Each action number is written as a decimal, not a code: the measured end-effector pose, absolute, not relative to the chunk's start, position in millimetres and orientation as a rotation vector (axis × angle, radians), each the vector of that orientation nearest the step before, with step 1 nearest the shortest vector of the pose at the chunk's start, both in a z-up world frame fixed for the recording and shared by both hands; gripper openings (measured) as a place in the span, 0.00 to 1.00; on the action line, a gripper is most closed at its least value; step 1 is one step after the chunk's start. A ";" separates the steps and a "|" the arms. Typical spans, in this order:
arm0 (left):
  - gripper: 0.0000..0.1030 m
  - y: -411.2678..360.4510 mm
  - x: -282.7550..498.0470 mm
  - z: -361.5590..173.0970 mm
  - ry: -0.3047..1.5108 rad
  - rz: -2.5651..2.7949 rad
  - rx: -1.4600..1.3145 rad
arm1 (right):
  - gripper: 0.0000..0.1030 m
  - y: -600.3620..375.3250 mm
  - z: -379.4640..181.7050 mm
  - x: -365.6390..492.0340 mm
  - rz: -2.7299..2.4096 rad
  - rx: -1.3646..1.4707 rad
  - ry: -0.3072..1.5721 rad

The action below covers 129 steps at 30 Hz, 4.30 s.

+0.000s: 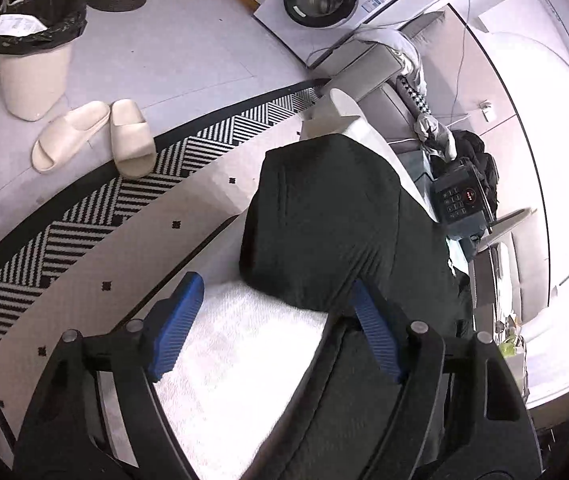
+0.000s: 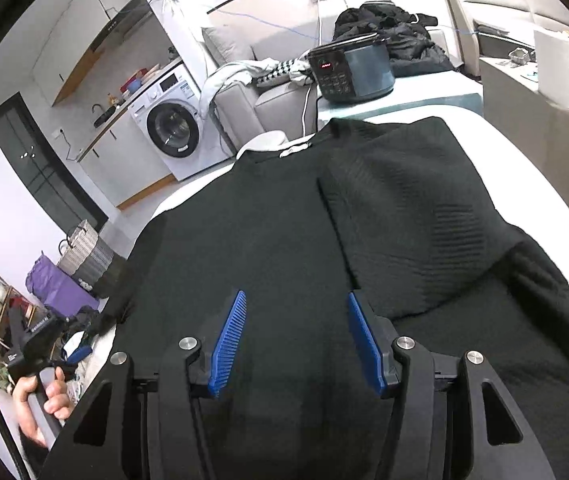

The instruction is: Fold small clothes

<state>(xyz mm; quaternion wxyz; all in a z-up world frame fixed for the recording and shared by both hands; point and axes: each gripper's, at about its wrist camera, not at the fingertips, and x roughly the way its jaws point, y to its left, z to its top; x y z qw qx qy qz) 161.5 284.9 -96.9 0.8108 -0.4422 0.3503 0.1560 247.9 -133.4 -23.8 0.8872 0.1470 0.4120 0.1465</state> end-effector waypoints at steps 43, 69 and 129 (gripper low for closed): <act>0.55 55.0 322.9 -43.5 0.873 -0.111 -0.389 | 0.52 -201.4 -34.6 225.5 0.192 0.421 0.849; 0.53 20.8 315.7 -61.4 0.930 -0.203 -0.162 | 0.52 -204.8 -46.8 225.5 0.178 0.410 0.902; 0.68 96.2 -107.4 -67.3 1.094 0.033 -0.167 | 0.83 -288.6 -24.6 -0.1 0.134 0.108 0.925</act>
